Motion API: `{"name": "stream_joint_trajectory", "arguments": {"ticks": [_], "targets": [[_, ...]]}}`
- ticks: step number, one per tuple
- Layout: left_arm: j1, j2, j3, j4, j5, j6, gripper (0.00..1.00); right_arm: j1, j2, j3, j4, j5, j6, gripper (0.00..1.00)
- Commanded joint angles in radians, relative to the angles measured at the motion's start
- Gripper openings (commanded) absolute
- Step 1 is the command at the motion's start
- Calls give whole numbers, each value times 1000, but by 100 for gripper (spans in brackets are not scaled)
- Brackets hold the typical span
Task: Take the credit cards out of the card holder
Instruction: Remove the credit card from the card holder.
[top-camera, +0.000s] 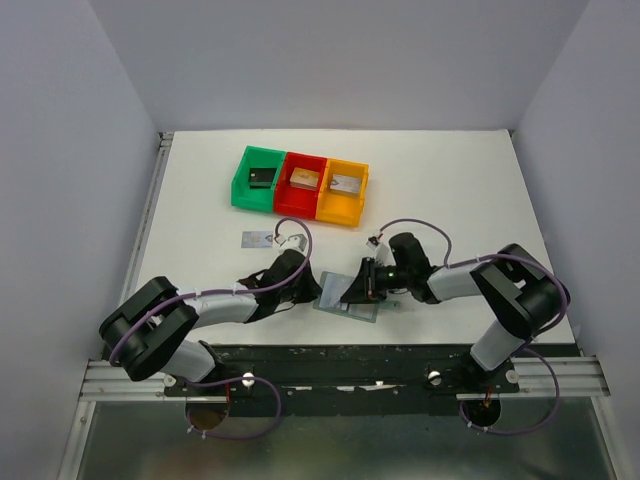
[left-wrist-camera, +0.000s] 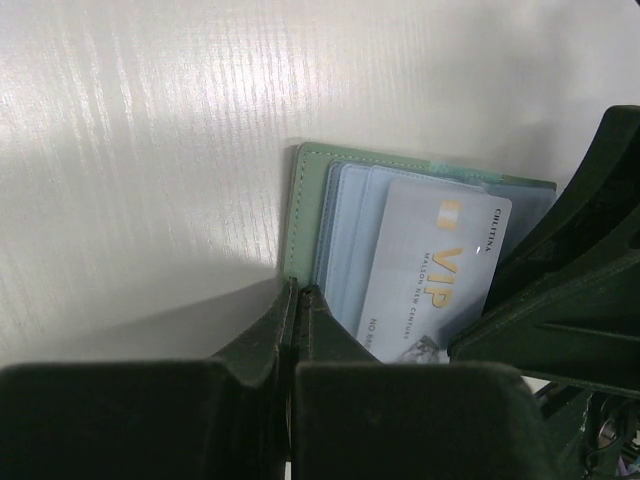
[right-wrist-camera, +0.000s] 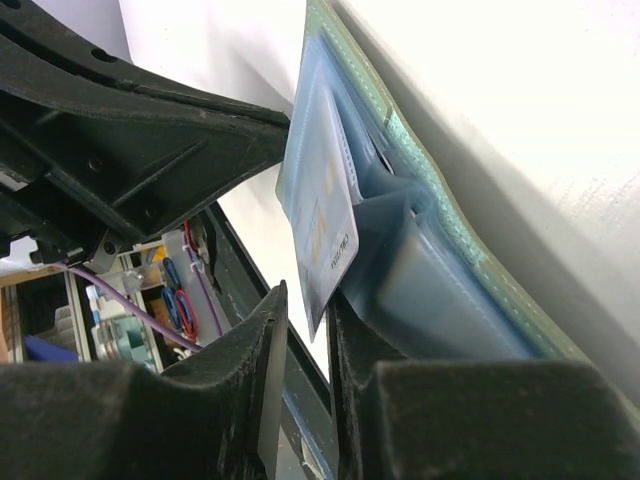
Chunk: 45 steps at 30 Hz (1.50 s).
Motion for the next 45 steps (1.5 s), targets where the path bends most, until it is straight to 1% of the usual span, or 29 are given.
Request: {"name": "stream_joint_trajectory", "arguments": {"ticks": [1, 14, 31, 36, 39, 45], "targets": [[-10, 65, -64, -162, 8, -8, 0, -9, -34, -19, -8, 13, -23, 28], [-11, 59, -86, -155, 3, -22, 0, -30, -77, -44, -11, 21, -24, 25], [-10, 53, -101, -146, 1, -29, 0, -48, -94, -70, -14, 30, -32, 21], [-10, 51, -104, -144, 1, -31, 0, -56, -111, -73, -28, 42, -37, 18], [-10, 50, -104, -146, 1, -31, 0, -61, -123, -73, -51, 56, -44, 13], [-10, 42, -106, -144, -5, -28, 0, -68, -200, -68, -175, 136, -87, 4]]}}
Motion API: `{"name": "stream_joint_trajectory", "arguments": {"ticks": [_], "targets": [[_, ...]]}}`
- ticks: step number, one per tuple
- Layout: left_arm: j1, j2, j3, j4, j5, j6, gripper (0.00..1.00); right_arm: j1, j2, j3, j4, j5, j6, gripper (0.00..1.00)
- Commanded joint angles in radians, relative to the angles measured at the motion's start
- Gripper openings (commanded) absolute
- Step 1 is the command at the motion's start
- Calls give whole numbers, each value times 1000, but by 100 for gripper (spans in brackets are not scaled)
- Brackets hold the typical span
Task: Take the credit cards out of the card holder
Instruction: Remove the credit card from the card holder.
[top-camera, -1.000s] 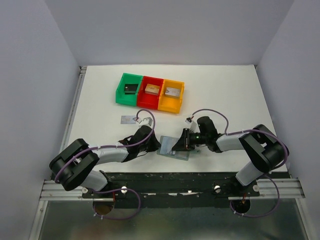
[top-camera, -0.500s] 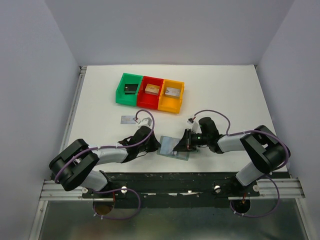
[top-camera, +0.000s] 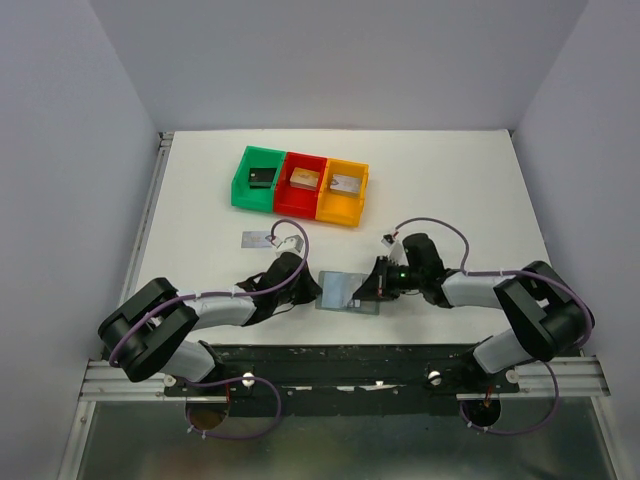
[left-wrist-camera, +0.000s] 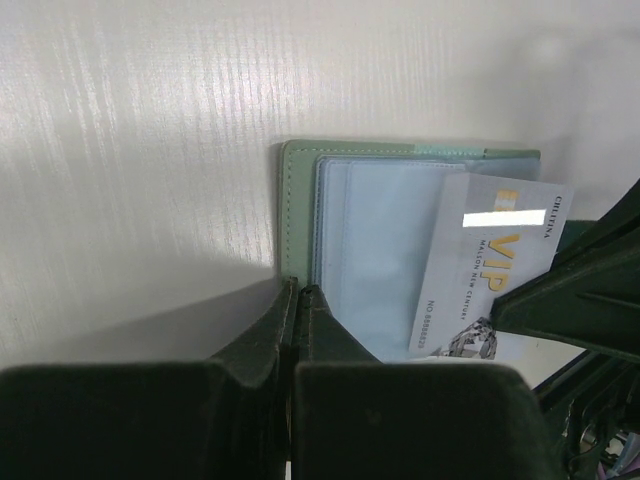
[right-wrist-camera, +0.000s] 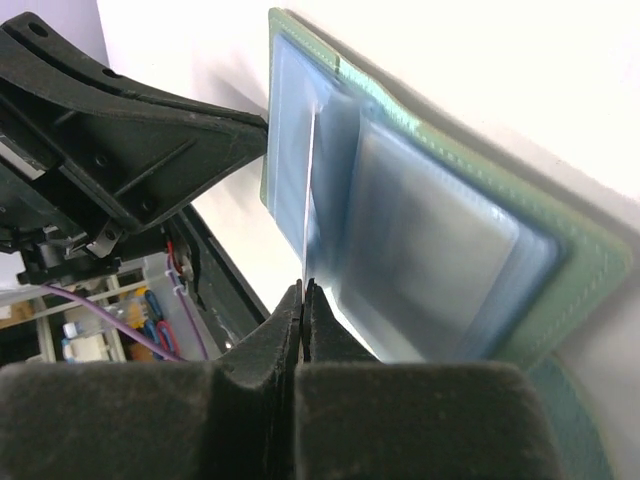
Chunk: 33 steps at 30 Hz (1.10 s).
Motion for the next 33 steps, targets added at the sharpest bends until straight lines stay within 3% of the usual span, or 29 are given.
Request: {"name": "stream_joint_trajectory", "arguments": {"ticks": [1, 12, 14, 17, 19, 20, 23, 27, 33], "targets": [[-11, 51, -64, -209, 5, 20, 0, -10, -68, 5, -127, 83, -60, 2], [-10, -25, -5, -239, 6, 80, 0, -12, -209, 84, -436, 191, -163, 0], [-11, -51, 23, -254, 5, 101, 13, -12, -249, 103, -508, 227, -189, 0], [-10, -106, 69, -270, 3, 134, 56, -12, -314, 153, -629, 283, -248, 0], [-10, -139, 113, -307, -13, 155, 75, -12, -357, 192, -701, 321, -287, 0], [-10, -159, 136, -323, -24, 164, 80, -12, -378, 209, -735, 336, -310, 0], [-8, -228, 201, -353, -35, 200, 87, -10, -424, 278, -830, 334, -380, 0], [24, -347, 209, -339, 3, 227, 87, -5, -482, 361, -927, 296, -465, 0], [102, -501, 163, -305, 199, 275, 86, 13, -512, 474, -1071, 220, -577, 0]]}}
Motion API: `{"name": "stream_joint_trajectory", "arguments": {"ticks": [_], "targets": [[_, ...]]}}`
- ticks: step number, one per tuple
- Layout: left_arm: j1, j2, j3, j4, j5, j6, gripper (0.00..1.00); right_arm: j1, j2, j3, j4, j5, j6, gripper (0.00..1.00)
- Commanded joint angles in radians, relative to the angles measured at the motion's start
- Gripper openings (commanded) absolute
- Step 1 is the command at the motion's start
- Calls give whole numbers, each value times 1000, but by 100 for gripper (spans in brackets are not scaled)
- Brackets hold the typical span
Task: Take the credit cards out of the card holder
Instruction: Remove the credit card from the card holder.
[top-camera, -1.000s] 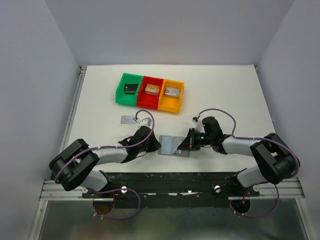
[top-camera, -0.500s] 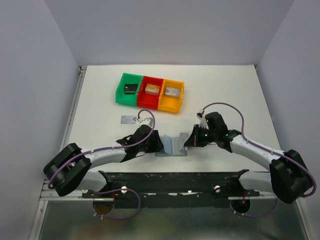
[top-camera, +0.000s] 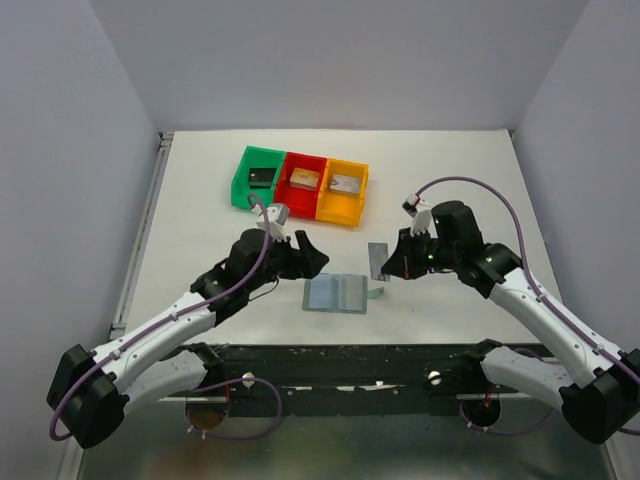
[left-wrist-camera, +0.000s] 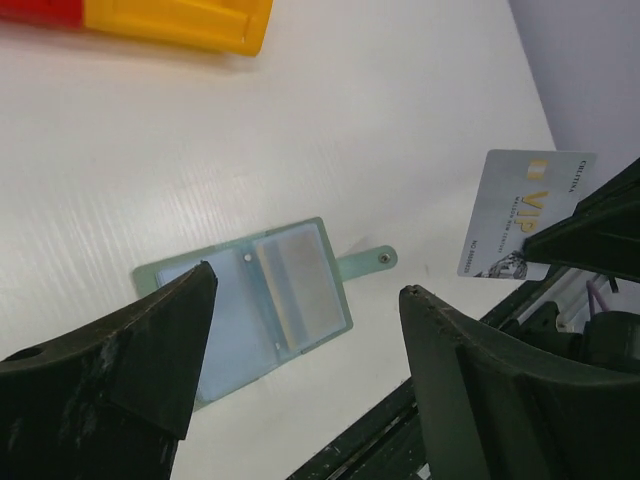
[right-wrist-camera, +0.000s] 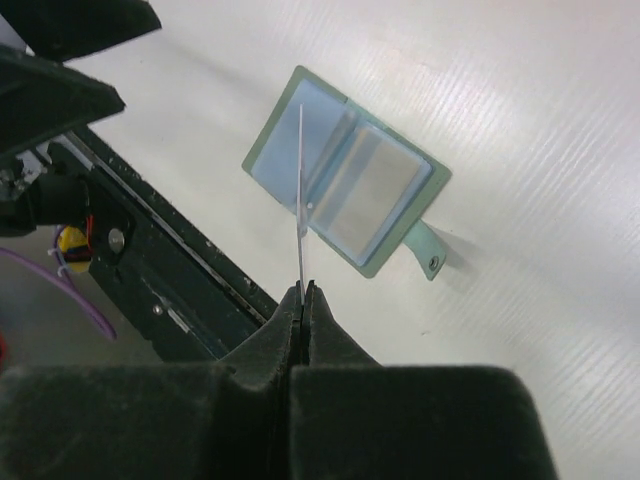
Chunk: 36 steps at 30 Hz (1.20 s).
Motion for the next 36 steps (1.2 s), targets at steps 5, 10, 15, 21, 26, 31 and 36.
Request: {"name": "stream_joint_trajectory", "arguments": {"ticks": [5, 10, 15, 21, 26, 31, 36], "targets": [[72, -229, -152, 288, 444, 106, 84, 75, -23, 135, -220, -226, -211, 0], [77, -246, -135, 405, 741, 97, 84, 144, 23, 233, -350, -372, -303, 0], [77, -218, -102, 410, 888, 101, 83, 249, 58, 328, -474, -358, -390, 0], [77, -178, -91, 479, 971, 59, 76, 323, 93, 370, -498, -306, -389, 0], [73, -167, -97, 484, 991, 52, 70, 345, 112, 387, -498, -289, -380, 0], [45, -149, -102, 478, 994, 54, 68, 363, 141, 414, -499, -272, -375, 0], [10, -125, -95, 453, 987, 78, 62, 397, 170, 441, -498, -265, -370, 0]]}}
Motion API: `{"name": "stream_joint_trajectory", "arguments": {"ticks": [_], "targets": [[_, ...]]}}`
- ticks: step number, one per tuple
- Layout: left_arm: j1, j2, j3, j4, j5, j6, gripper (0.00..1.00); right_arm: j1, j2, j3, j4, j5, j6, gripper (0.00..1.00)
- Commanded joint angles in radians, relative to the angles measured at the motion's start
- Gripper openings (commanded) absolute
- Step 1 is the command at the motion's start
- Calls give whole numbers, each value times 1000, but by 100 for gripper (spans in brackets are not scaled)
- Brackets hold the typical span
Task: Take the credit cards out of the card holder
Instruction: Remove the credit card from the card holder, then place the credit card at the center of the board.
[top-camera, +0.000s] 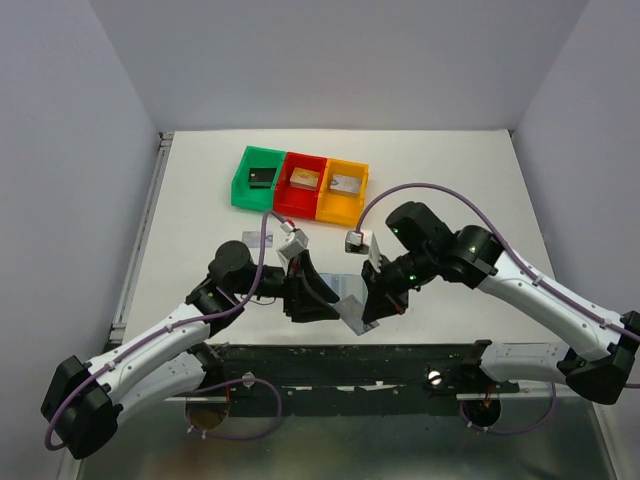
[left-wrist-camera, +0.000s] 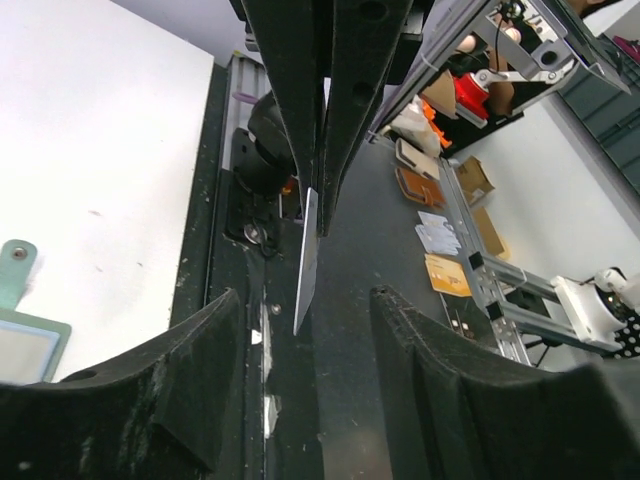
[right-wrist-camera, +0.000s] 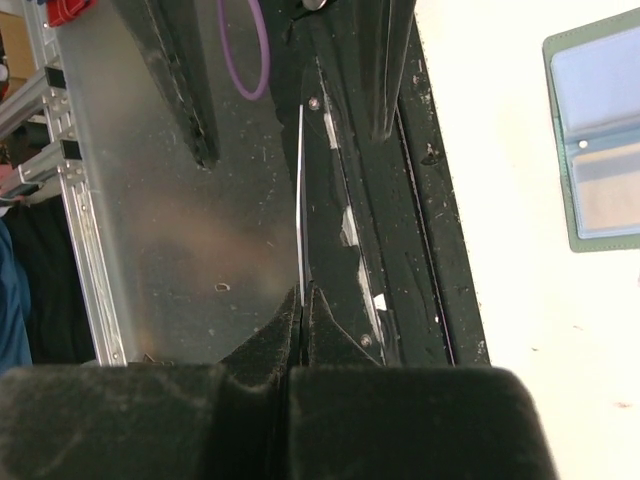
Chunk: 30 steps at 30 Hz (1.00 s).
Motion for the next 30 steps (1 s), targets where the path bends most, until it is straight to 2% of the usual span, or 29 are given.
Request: {"name": "stream_joint_trajectory", "arguments": {"ticks": [1, 8, 12, 17, 18, 19, 20, 21, 23, 26, 28, 30], "targets": [[-28, 21, 19, 2, 27, 28, 61, 31, 22, 46, -22, 26, -4, 0], [-29, 7, 9, 10, 41, 34, 37, 37, 33, 58, -33, 39, -10, 0], [-29, 5, 3, 13, 52, 36, 18, 37, 41, 63, -36, 42, -16, 0], [-29, 10, 0, 13, 59, 37, 0, 39, 48, 67, -34, 43, -19, 1], [-29, 6, -1, 12, 52, 37, 0, 37, 50, 67, -33, 51, -16, 0], [-29, 4, -6, 9, 36, 37, 0, 37, 50, 69, -27, 69, -10, 5], [-29, -5, -9, -4, 14, 40, 0, 39, 47, 67, -19, 88, 0, 17], [-26, -13, -11, -25, -16, 51, 0, 37, 39, 67, -10, 132, 17, 25], [-8, -43, -18, -76, -84, 60, 0, 36, 2, 46, 41, 230, 100, 36], [78, -112, -38, -177, -245, 47, 0, 19, -48, 23, 92, 357, 154, 40], [168, -145, -52, -275, -357, 13, 0, 7, -85, -3, 128, 452, 183, 40], [297, -157, -72, -336, -407, -39, 0, 3, -130, -41, 173, 545, 214, 40]]}}
